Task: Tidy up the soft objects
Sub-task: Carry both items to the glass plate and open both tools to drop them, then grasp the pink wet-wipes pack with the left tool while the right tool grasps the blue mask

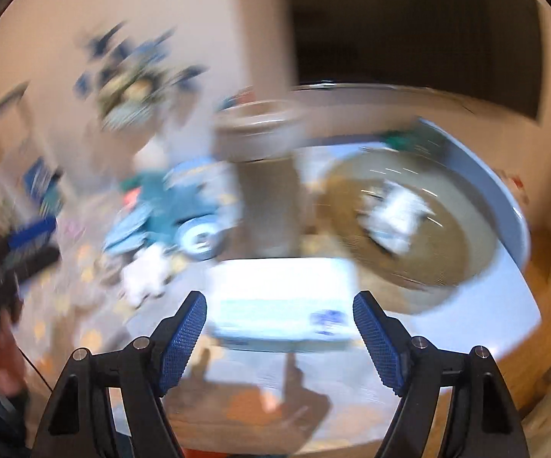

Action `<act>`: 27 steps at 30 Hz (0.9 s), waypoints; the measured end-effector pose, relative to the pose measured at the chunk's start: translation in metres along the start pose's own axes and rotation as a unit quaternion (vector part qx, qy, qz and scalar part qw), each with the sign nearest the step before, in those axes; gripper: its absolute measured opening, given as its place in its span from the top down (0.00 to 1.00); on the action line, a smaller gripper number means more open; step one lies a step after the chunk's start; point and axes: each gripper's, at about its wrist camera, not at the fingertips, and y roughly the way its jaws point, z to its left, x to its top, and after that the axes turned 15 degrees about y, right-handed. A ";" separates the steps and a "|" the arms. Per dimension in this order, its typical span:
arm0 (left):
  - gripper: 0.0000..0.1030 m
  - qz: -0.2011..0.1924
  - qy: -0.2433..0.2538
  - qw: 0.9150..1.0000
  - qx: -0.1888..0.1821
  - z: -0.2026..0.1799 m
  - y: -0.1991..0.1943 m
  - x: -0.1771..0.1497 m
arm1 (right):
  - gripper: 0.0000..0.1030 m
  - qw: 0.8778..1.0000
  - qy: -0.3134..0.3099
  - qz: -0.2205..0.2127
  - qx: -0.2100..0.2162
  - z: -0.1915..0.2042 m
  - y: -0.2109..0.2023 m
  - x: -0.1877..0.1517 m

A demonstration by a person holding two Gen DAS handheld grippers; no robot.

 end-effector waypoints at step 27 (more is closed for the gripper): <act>0.21 0.108 -0.296 0.931 0.186 0.290 0.053 -0.086 | 0.25 0.992 -0.065 0.081 0.071 0.204 0.130 0.017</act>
